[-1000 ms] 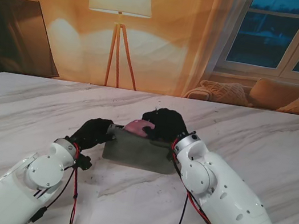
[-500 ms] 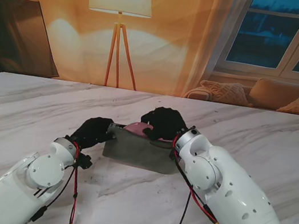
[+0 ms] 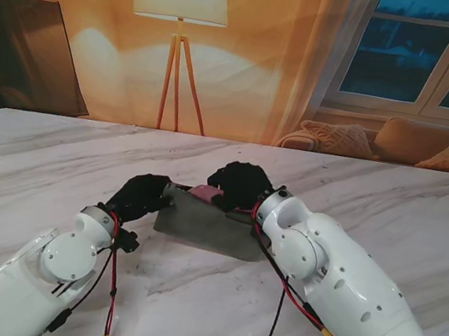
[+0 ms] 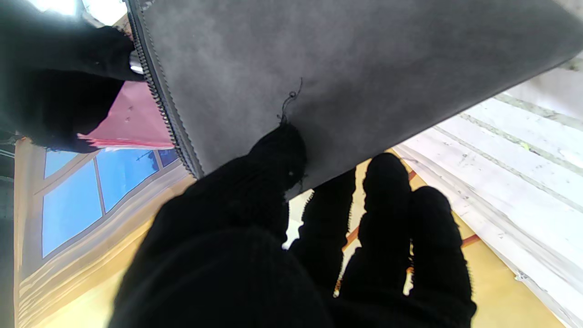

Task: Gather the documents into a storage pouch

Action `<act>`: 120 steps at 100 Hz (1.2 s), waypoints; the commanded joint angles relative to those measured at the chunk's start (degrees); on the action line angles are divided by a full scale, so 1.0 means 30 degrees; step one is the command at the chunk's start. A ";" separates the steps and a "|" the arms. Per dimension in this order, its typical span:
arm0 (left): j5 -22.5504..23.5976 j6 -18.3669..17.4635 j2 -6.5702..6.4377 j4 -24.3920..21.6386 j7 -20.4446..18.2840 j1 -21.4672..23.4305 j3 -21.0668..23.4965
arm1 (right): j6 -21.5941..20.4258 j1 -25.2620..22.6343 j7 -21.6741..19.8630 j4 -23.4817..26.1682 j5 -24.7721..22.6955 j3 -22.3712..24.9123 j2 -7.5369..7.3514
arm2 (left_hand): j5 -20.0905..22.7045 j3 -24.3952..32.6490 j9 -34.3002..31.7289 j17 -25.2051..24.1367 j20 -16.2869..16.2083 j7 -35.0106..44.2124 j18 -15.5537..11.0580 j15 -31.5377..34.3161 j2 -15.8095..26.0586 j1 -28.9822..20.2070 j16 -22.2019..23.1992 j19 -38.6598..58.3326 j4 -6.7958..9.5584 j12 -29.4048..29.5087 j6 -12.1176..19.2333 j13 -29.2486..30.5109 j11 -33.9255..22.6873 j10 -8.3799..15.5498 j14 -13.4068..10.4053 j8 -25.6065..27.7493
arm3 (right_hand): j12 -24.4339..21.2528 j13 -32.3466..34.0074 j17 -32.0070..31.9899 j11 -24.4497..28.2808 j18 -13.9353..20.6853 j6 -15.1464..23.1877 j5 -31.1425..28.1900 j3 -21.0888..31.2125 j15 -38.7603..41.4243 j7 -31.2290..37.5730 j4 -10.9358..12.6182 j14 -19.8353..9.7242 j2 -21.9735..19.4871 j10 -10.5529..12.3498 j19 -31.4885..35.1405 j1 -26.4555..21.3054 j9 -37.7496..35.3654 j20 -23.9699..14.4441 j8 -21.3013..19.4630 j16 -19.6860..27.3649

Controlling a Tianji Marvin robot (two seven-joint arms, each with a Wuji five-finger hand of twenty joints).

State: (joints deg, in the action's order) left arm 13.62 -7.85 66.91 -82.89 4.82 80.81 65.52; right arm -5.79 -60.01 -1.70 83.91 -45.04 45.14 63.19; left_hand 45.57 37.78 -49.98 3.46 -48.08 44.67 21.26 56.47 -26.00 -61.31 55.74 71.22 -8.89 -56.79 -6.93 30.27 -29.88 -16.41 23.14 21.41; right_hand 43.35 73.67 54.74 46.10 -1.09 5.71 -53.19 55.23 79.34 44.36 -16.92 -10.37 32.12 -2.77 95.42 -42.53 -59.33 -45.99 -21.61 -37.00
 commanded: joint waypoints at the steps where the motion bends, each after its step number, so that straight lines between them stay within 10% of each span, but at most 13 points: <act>1: -0.0104 -0.0139 0.0054 -0.0106 -0.0310 0.0037 0.0072 | 0.0344 0.0019 -0.0180 -0.0328 0.0014 -0.0347 0.0203 | 0.0280 0.0238 -0.0111 -0.0420 0.0056 0.0302 -0.1396 -0.0239 0.0016 0.0088 -0.0212 -0.0085 -0.0321 -0.0192 0.0932 -0.0134 0.0105 0.0240 0.0461 -0.0043 | 0.0172 0.0773 0.0083 0.0185 -0.0037 0.1800 -0.2141 0.1709 0.0439 0.1897 0.1197 -0.0667 -0.1102 -0.0658 0.1053 -0.1841 -0.0550 -0.0395 -0.0729 -0.0042; 35: 0.0077 -0.0475 -0.0011 -0.0039 -0.0412 0.0087 0.0118 | 0.0879 0.0437 -0.0811 -0.0773 0.1119 -0.1327 0.0348 | 0.1294 0.0609 -0.0277 -0.0475 0.0258 0.0774 -0.1372 -0.0972 0.0185 -0.1117 -0.0688 -0.0125 -0.0406 -0.0069 0.1370 -0.0136 0.1231 0.0484 0.0148 0.0293 | 0.0030 0.0770 -0.0237 0.0096 -0.0137 0.1350 -0.1067 0.1236 0.0109 0.1686 0.1235 -0.0281 -0.1518 -0.0701 0.1034 -0.1603 -0.0471 -0.0316 -0.0258 0.0165; 45: 0.0082 -0.0535 -0.0022 -0.0012 -0.0452 0.0073 0.0109 | 0.0862 0.0421 -0.0672 -0.0891 0.1294 -0.1382 0.0414 | 0.1601 0.0534 -0.0548 -0.0392 0.0283 0.0953 -0.1300 -0.0901 0.0211 -0.1218 -0.0676 -0.0124 -0.0429 -0.0129 0.1402 0.0093 0.1140 0.0528 0.0161 0.0324 | -0.0151 -0.0239 -0.2281 -0.0343 -0.0222 0.1619 0.1100 0.1779 -0.0460 0.3384 0.0541 0.0682 -0.0243 -0.0411 0.0980 0.0574 0.0266 -0.0611 0.1615 0.0856; 85: -0.0073 -0.0713 -0.0047 -0.0048 -0.0639 0.0036 -0.0037 | 0.0581 0.0484 0.0364 -0.1717 0.0924 -0.1688 0.0558 | 0.1928 0.0536 -0.0834 -0.0325 0.0357 0.1200 -0.1234 -0.0752 0.0090 -0.1220 -0.0668 -0.0129 -0.0371 -0.0133 0.1559 0.0384 0.1095 0.0477 0.0177 0.0143 | -0.1731 -0.3151 -0.5159 -0.1588 0.0004 0.1781 0.3334 0.2504 -0.1714 0.1802 -0.0104 0.1059 0.0546 -0.0032 -0.0298 0.5724 0.3561 -0.0558 0.0698 0.0700; 120: 0.0171 -0.0583 -0.0005 0.0154 -0.0355 0.0104 -0.0027 | 0.0407 -0.1106 0.1324 -0.0524 0.0276 0.0655 0.0386 | 0.2179 0.0770 -0.0945 -0.0283 0.0417 0.2080 -0.1186 -0.0613 0.0035 -0.1418 -0.0348 -0.0112 -0.0371 -0.0257 0.1805 0.0538 0.0870 0.0512 0.0345 0.0774 | -0.2290 -0.4796 -0.6219 -0.2451 0.0094 0.0917 0.4293 0.3402 -0.2627 -0.3114 0.2784 0.0855 0.1487 0.0064 -0.1190 0.7602 0.6330 -0.0742 -0.2863 0.0450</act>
State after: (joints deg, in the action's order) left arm 14.15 -9.66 66.64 -82.49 4.28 80.99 65.54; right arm -4.19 -62.87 1.88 81.92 -43.19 46.69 64.87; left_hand 47.97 38.75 -51.52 2.83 -47.65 44.80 21.22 53.56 -27.42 -62.84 53.86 70.60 -8.93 -56.65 -6.96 30.24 -26.34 -16.19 23.13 21.34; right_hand 37.01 60.58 36.90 38.72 -1.37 8.85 -42.32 63.13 71.91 36.32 -10.68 -7.63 35.94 -2.36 92.01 -21.27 -42.56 -46.92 -29.09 -35.01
